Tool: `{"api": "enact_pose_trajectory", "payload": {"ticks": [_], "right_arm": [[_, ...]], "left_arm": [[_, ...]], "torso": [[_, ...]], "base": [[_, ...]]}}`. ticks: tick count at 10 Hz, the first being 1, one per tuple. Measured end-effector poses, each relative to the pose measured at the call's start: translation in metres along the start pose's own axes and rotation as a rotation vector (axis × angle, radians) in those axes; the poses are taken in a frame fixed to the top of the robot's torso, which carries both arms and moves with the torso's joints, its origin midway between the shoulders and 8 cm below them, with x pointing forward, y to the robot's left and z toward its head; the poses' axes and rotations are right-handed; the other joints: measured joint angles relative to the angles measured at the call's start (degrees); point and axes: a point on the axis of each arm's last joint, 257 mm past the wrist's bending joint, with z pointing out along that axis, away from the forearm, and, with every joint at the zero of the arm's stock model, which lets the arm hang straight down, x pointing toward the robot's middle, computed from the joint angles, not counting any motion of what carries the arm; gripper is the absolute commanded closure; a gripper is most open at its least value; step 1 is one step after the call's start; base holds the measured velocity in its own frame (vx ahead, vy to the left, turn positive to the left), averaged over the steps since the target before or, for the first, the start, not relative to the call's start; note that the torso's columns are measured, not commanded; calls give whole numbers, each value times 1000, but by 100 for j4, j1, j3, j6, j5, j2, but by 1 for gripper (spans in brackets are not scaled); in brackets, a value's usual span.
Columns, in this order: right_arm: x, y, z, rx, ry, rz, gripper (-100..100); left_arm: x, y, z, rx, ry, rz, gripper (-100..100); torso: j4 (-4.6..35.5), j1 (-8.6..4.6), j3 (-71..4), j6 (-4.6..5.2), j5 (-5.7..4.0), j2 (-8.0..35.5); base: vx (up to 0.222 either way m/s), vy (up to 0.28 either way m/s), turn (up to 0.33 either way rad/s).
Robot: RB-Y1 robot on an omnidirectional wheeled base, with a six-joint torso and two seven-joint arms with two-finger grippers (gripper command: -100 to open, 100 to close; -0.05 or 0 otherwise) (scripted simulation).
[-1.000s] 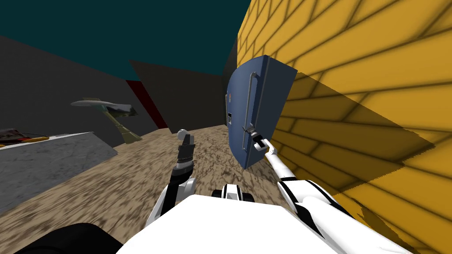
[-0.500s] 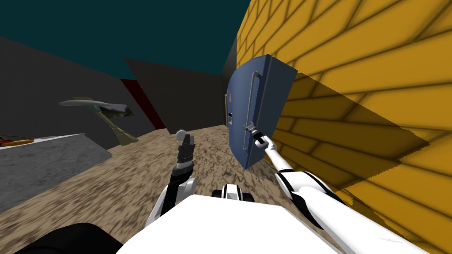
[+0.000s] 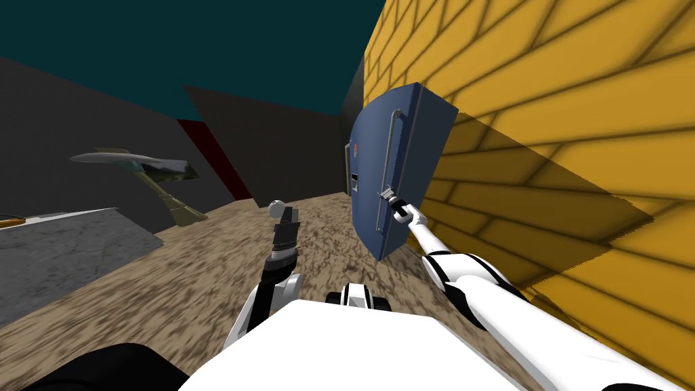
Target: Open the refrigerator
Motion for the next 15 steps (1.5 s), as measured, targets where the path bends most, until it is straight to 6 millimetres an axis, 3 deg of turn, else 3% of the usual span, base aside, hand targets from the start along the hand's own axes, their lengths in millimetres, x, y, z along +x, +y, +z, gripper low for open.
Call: {"api": "enact_pose_trajectory", "payload": {"ticks": [5, 6, 9, 13, 15], "right_arm": [[4, -20, 12, 6, 29, -104, -100], [4, -21, 13, 7, 31, -103, 100], [10, -34, 9, 37, 55, -104, 100], [35, -49, -1, 75, 120, -123, 100], [43, -63, -6, 101, 148, -142, 100]], "left_arm": [[0, 0, 0, 0, 0, 0, 0], [0, 0, 0, 0, 0, 0, 0], [0, 0, 0, 0, 0, 0, 0], [0, 0, 0, 0, 0, 0, 0], [0, 0, 0, 0, 0, 0, 0]], "torso": [[-1, 1, -7, -8, 2, -12], [-5, 2, -8, -2, 1, -10], [-14, 83, -7, -3, 27, -20], [-3, 34, -44, -53, 37, -60], [-2, 55, -37, -34, 37, -55]], "base": [[17, 18, 14], [1, 0, -12], [19, 269, -85], [1, 322, -71], [6, 335, -79]]}}
